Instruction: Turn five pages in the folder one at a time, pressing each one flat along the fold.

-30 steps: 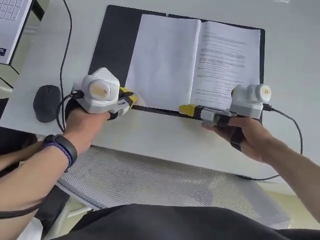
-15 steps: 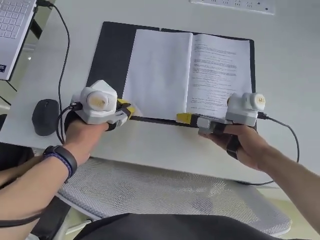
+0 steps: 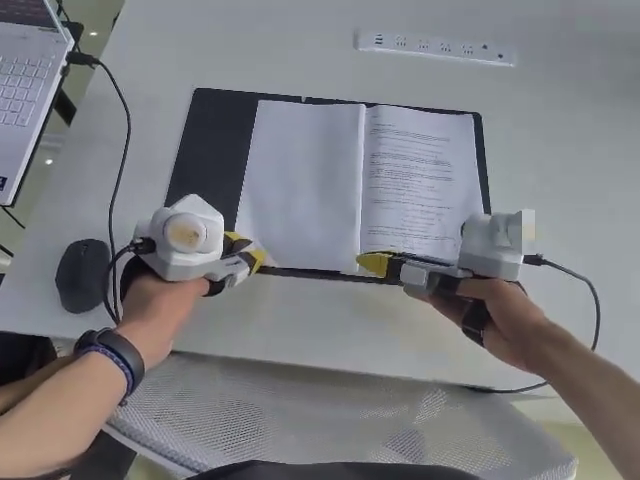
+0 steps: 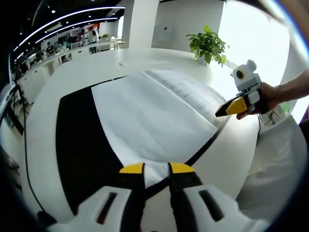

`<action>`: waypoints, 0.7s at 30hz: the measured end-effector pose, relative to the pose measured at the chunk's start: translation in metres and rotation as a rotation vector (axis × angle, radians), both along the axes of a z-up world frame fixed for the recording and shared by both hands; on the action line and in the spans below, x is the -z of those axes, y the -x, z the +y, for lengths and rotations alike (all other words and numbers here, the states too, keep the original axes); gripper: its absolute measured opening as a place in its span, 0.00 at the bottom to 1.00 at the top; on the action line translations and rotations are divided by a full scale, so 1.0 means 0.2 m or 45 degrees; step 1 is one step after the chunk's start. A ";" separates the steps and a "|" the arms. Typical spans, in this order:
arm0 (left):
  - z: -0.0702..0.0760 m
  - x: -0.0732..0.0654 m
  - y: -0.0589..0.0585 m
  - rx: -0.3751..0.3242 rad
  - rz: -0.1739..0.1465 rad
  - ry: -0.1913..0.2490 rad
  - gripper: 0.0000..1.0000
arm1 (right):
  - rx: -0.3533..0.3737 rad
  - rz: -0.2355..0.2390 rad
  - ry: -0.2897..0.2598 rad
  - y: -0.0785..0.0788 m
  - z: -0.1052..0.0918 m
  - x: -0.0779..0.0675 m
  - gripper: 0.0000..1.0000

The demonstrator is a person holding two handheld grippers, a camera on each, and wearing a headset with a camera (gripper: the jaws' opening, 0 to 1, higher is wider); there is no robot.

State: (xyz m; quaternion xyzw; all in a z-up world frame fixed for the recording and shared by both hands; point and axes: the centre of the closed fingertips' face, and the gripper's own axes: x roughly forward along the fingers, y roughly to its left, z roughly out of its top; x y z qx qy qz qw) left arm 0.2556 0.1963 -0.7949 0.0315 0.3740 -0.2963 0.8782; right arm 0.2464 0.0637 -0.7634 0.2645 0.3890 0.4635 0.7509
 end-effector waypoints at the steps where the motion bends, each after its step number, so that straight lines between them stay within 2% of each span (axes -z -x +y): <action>1: 0.00 -0.01 0.00 -0.003 -0.002 0.004 0.18 | 0.007 -0.007 0.002 -0.01 -0.01 -0.01 0.19; 8: -0.02 -0.12 -0.01 0.016 -0.048 0.018 0.23 | 0.055 -0.095 0.047 -0.05 -0.09 -0.06 0.25; 11: -0.03 -0.17 -0.03 0.018 -0.075 0.025 0.25 | 0.089 -0.159 0.114 -0.09 -0.15 -0.07 0.25; 15: -0.01 -0.22 -0.04 0.013 -0.109 0.015 0.27 | 0.115 -0.167 0.108 -0.10 -0.22 -0.11 0.29; 21: 0.01 -0.28 -0.04 0.010 -0.140 0.015 0.29 | 0.158 -0.219 0.190 -0.13 -0.36 -0.12 0.35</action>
